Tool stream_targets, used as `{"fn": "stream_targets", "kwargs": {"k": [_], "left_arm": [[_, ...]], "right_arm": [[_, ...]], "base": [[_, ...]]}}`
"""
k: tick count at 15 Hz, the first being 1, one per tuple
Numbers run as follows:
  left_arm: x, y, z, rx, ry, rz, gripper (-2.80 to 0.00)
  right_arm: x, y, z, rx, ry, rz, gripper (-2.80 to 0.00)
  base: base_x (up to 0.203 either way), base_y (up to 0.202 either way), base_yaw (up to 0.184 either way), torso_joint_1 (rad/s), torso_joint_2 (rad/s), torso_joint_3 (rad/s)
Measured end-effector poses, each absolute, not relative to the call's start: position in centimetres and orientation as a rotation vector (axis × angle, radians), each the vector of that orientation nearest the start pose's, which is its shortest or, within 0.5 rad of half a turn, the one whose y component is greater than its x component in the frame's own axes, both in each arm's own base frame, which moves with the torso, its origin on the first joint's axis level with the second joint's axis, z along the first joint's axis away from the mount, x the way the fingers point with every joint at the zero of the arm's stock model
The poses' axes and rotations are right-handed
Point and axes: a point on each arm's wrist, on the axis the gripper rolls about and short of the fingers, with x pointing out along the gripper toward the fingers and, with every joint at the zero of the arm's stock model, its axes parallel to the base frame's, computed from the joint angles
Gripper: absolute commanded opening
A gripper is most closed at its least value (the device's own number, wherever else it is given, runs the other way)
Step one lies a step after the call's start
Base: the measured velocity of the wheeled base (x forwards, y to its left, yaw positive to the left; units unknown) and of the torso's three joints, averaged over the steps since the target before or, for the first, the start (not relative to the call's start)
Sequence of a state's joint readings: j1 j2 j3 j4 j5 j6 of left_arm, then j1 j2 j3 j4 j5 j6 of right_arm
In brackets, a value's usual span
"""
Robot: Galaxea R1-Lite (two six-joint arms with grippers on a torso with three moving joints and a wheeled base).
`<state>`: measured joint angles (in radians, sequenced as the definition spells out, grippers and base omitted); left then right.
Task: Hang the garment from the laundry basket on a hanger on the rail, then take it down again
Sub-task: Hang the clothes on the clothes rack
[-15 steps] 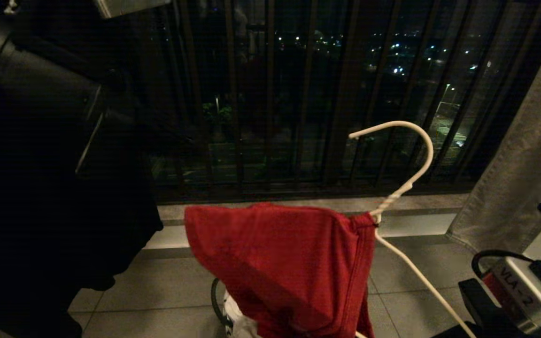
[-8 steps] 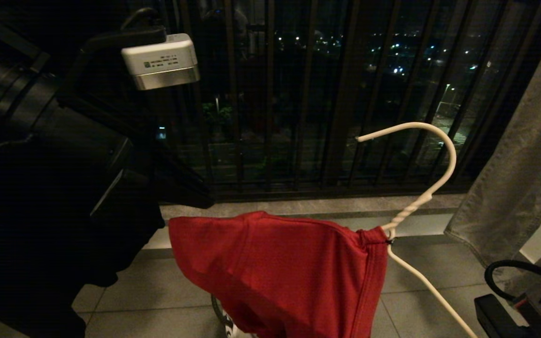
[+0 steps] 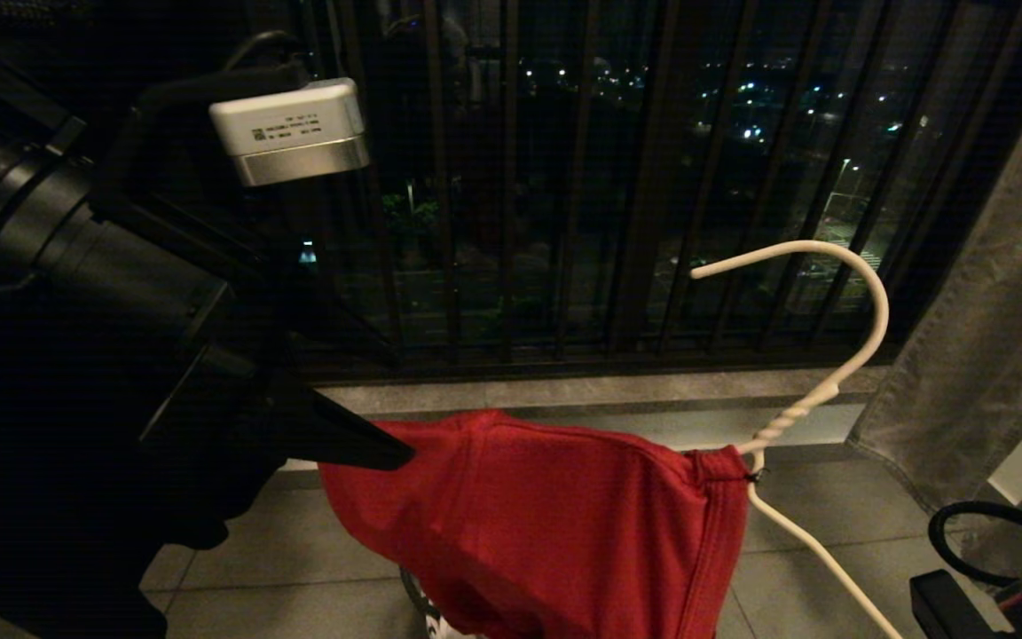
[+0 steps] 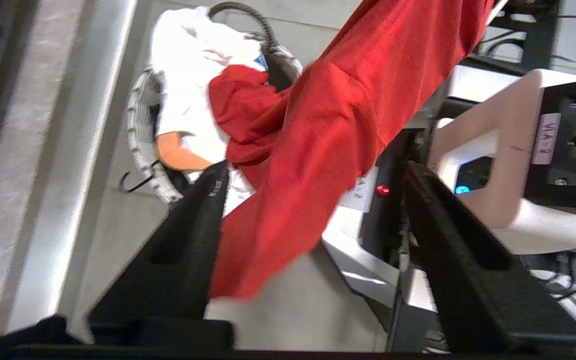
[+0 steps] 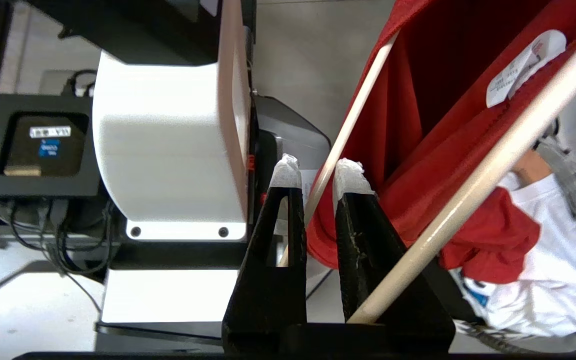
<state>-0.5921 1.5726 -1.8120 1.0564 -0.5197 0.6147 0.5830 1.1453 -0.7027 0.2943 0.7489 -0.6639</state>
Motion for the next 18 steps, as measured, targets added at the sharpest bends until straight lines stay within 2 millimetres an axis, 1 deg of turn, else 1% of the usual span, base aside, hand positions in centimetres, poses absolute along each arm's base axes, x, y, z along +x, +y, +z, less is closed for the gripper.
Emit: {"fn": "stream_targets", "kwargs": {"k": [6,9,14,16,18], "left_arm": [[18.7,-14.0,33.9,0.527,0.502,-1.329,0.0],[19.8,-15.1,33.8,0.504,0.493,-1.379,0.0],[21.6,-17.0,32.5,0.483,0.53,-1.44,0.0],[22.2,-17.1,32.0,0.475,0.548,-1.436,0.0],[22.4,-17.0,31.8,0.472,0.559,-1.432,0.0]], "right_arm": [[10.2,8.4,19.8,-0.511,0.303,1.473,-2.8],[10.1,8.4,19.6,-0.517,0.303,1.472,-2.8],[10.2,8.2,19.4,-0.561,0.299,1.437,-2.8],[10.3,8.0,19.3,-0.571,0.284,1.418,-2.8],[10.6,7.5,19.4,-0.592,0.259,1.38,-2.8]], "base": [[0.0,0.0,0.0,0.0,0.0,0.0],[0.0,0.0,0.0,0.0,0.0,0.0],[0.0,0.0,0.0,0.0,0.0,0.0],[0.0,0.0,0.0,0.0,0.0,0.0],[0.0,0.0,0.0,0.0,0.0,0.0]]}}
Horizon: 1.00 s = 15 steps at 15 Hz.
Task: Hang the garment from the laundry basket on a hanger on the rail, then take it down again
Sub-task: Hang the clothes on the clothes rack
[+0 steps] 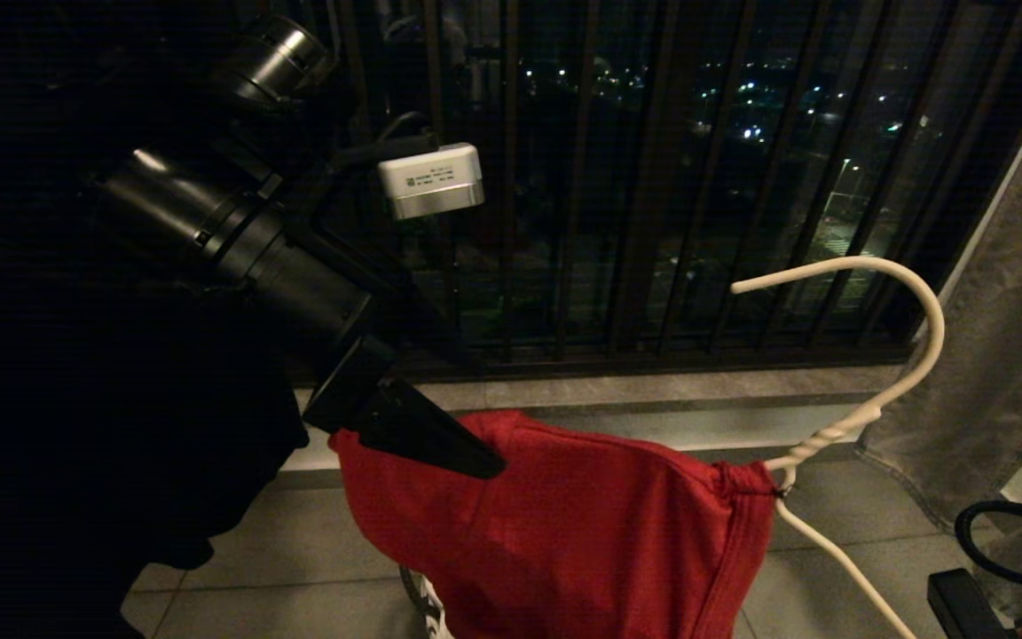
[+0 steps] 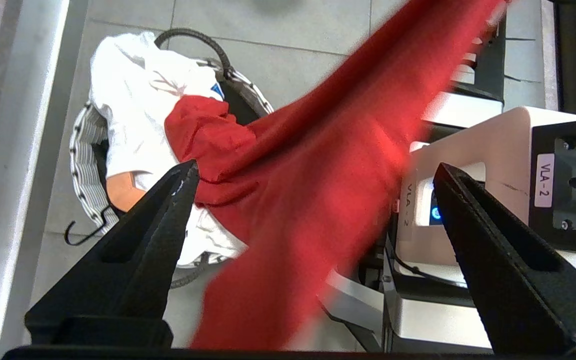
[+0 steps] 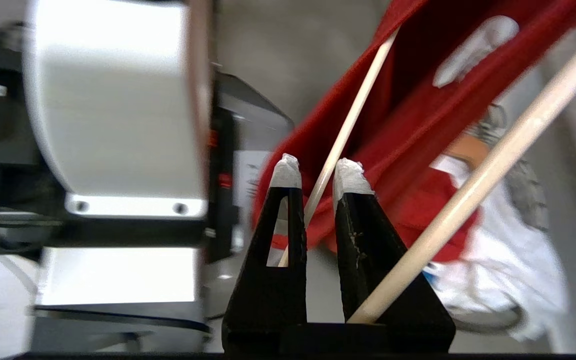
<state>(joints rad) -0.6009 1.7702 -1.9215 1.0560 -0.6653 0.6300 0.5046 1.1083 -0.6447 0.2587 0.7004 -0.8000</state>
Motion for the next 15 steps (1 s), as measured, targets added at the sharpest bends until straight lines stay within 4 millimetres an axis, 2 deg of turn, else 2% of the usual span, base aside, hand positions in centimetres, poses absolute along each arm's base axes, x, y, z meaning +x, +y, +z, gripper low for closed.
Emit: {"fn": "stream_targets", "kwargs": {"k": [5,15], "left_arm": [[22.4,-17.0,31.5,0.473,0.577,-1.429,0.0],[22.4,-18.3,30.8,0.508,0.578,-1.473,0.0]], "right_arm": [[9.7,6.4,19.9,-0.633,0.189,1.327,-2.8],[8.6,5.8,20.6,-0.642,0.13,1.314,-2.8]], "base": [[0.0,0.0,0.0,0.0,0.0,0.0],[0.0,0.0,0.0,0.0,0.0,0.0]]}}
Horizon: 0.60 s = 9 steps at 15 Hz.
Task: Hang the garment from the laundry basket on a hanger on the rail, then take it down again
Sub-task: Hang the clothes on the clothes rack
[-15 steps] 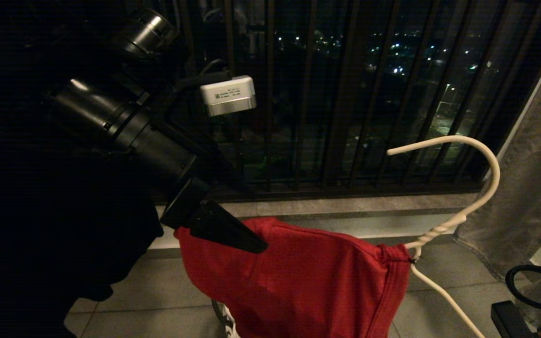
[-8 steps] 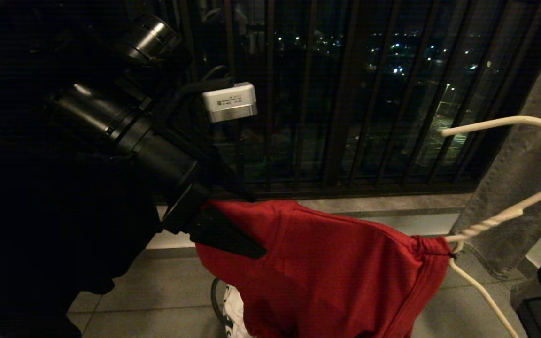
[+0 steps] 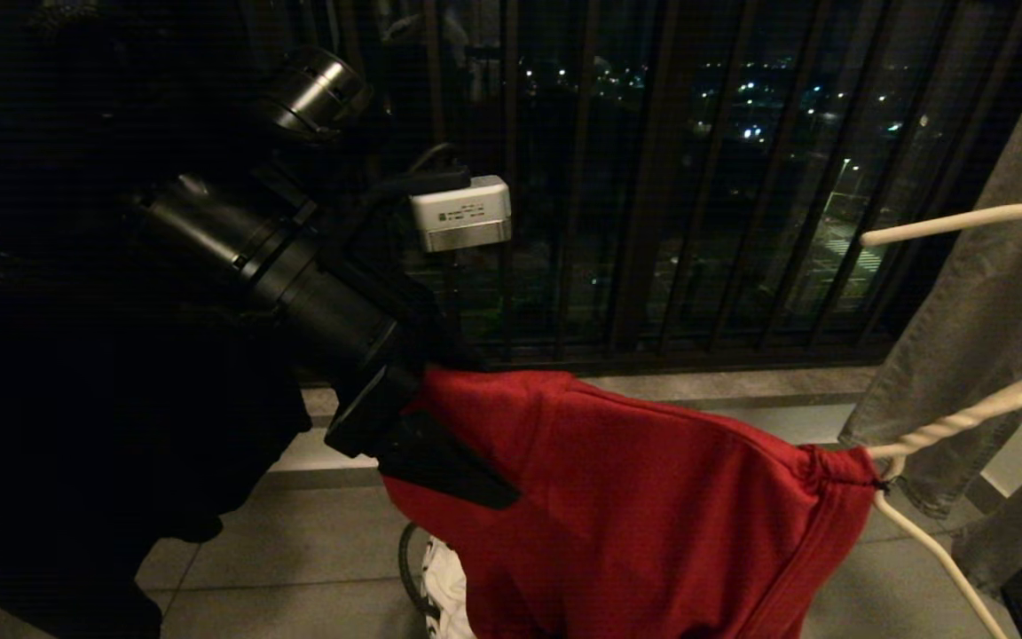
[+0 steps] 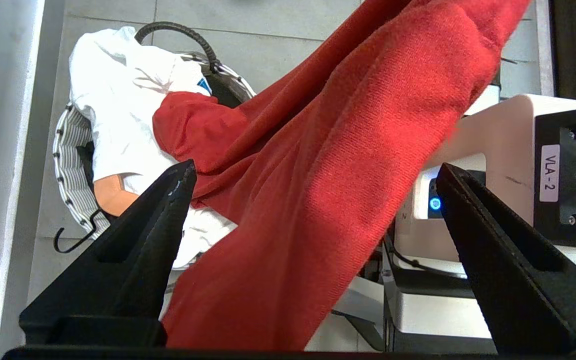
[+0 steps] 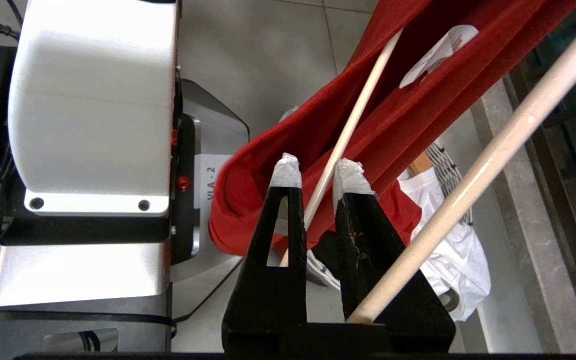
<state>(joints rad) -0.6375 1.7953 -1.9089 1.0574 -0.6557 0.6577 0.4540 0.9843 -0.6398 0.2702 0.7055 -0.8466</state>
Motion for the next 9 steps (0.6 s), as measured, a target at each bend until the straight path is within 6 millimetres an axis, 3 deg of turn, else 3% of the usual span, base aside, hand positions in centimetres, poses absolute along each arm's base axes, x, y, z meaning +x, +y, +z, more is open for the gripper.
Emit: {"fn": "stream_targets", "kwargs": {"k": [3,4,9], "left_arm": [[22.44,-18.34,30.5,0.516,0.584,-1.48,0.0],[22.43,-18.33,30.38,0.519,0.586,-1.483,-2.8],[22.36,-18.3,30.32,0.521,0.587,-1.484,-2.8]], "right_arm": [[8.64,5.84,20.65,-0.641,0.127,1.312,-2.8],[8.64,5.84,20.64,-0.64,0.128,1.312,-2.8],[8.71,5.88,20.71,-0.639,0.125,1.312,-2.8]], "base": [[0.0,0.0,0.0,0.0,0.0,0.0],[0.0,0.0,0.0,0.0,0.0,0.0],[0.0,0.0,0.0,0.0,0.0,0.0]]}}
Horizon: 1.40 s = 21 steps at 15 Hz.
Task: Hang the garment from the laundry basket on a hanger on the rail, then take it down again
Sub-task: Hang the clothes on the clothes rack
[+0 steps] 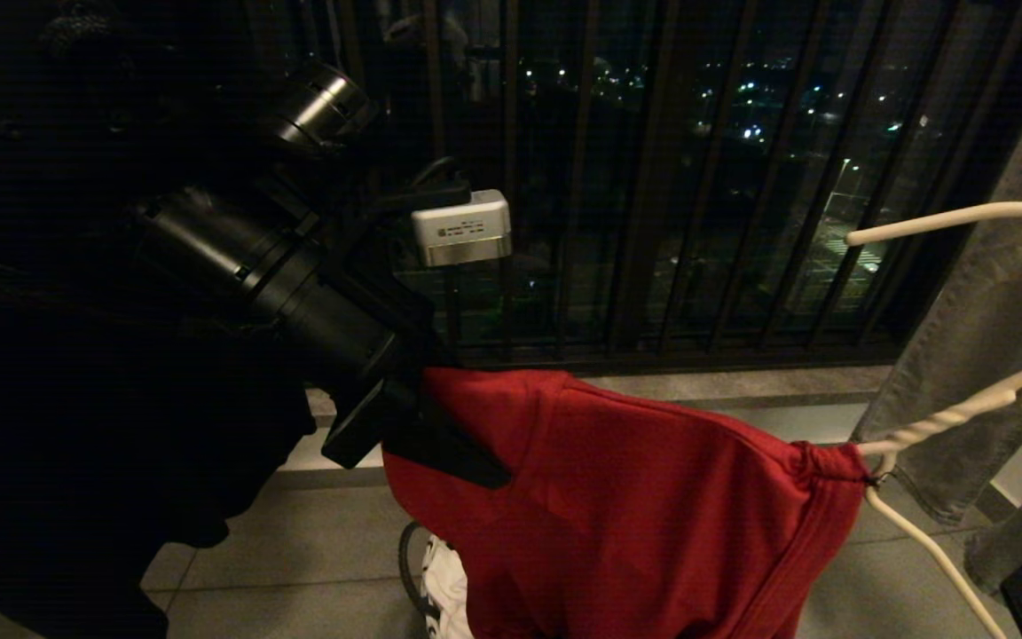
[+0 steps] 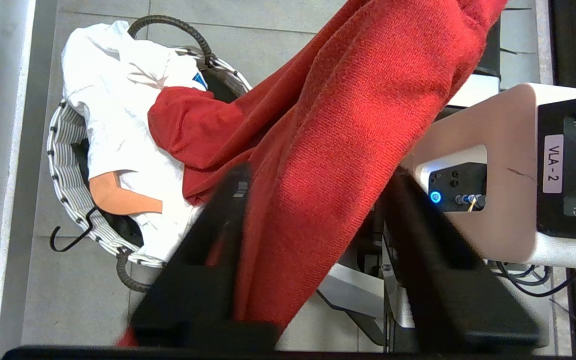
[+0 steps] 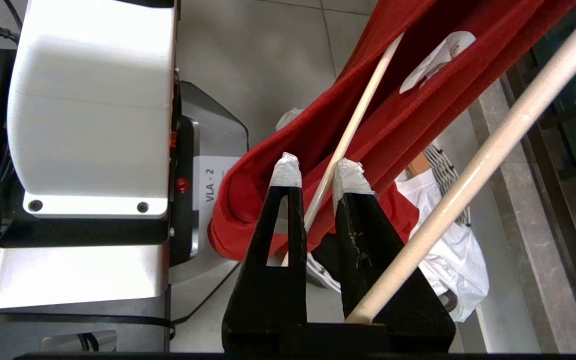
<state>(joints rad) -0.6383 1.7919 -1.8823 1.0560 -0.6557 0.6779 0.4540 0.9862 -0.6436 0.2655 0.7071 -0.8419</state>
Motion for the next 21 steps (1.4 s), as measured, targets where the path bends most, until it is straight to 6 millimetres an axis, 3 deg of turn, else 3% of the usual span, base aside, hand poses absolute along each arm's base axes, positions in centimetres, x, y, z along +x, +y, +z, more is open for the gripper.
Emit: {"fn": "stream_targets", "kwargs": {"k": [11,12,21], "left_arm": [[22.3,-18.21,30.44,0.524,0.579,-1.483,-2.8],[22.32,-18.21,30.44,0.524,0.578,-1.483,-2.8],[22.49,-18.04,30.5,0.52,0.576,-1.473,-2.8]], "right_arm": [[8.88,5.96,21.1,-0.624,0.123,1.307,-2.8],[8.88,5.96,21.1,-0.624,0.123,1.307,0.0],[9.12,6.07,21.12,-0.619,0.129,1.306,0.0]], "base": [[0.0,0.0,0.0,0.0,0.0,0.0],[0.0,0.0,0.0,0.0,0.0,0.0],[0.0,0.0,0.0,0.0,0.0,0.0]]}}
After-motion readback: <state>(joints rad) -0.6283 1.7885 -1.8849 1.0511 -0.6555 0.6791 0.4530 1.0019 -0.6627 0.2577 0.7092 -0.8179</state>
